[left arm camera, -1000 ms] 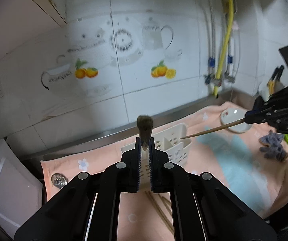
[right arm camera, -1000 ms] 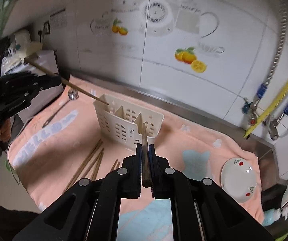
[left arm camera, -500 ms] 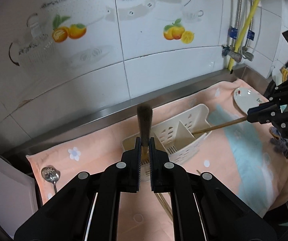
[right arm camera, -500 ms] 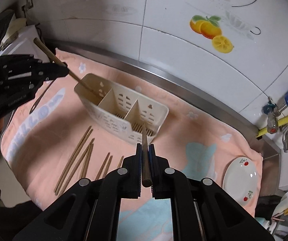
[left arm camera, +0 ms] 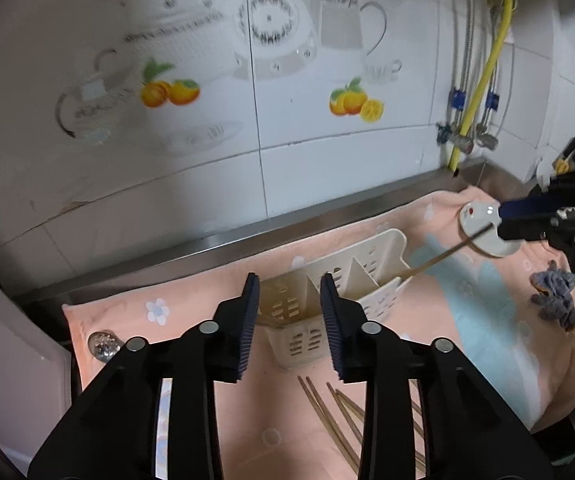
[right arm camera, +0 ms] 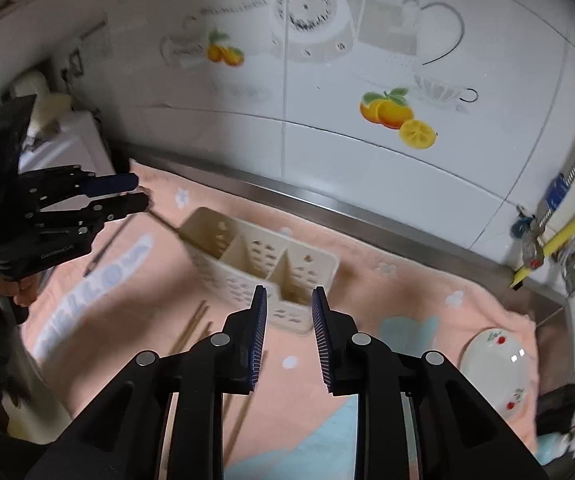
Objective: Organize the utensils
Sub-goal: 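Return both tools to the chopsticks and close each on one chopstick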
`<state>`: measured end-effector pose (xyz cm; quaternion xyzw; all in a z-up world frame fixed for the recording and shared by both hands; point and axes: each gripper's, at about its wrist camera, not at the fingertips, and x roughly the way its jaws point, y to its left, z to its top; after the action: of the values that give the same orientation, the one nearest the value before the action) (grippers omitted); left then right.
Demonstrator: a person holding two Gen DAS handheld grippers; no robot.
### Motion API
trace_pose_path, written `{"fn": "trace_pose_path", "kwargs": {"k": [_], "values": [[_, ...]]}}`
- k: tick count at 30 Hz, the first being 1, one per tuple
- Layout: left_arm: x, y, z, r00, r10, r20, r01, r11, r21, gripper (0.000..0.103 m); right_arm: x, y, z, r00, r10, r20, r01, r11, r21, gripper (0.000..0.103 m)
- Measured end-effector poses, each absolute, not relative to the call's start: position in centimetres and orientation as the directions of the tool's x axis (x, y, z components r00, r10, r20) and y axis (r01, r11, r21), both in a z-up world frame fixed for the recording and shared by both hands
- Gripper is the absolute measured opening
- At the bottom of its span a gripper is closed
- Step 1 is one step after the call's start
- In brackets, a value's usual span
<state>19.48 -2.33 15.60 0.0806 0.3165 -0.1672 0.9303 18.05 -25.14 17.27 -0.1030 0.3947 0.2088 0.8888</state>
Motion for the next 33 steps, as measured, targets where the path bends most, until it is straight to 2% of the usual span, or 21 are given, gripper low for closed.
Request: {"fn": "trace_pose_path", "kwargs": {"k": [4,9,15,21,33], "values": [[16.1,-1.9,15.3,0.768,-0.269,-0.581,0.351,0.936,0.031,0.04,14.2,-25.3,15.2,0.623,0.299,-0.722,-0.455,0.89,-0.024,0.024],[12.6,-1.3,12.4,0.766,-0.261,-0.588,0.326,0.945,0.005,0.04,10.2,-25.4,10.3,0.612,0.309,-0.728,-0.45,0.893,0.0,0.024],[9.7,-0.3,7.1,0.725,-0.265,-0.636,0.29,0.955,-0.067,0.04,6.6,-25.8,4.2,0.595,0.332,-0.732,-0.411,0.908,0.077,0.024],[7.9,0.2,2.4,0.67,-0.268,-0.692,0.258,0.958,-0.122,0.04,4.0,-25.3,0.2,0.619,0.291,-0.729,-0.371,0.927,0.055,0.024],[5.6,0.2,-2.4,0.605,-0.28,-0.746,0.223,0.958,-0.179,0.04,2.3,-25.0,-5.2,0.589,0.259,-0.766,-0.302,0.949,0.089,0.018]]}}
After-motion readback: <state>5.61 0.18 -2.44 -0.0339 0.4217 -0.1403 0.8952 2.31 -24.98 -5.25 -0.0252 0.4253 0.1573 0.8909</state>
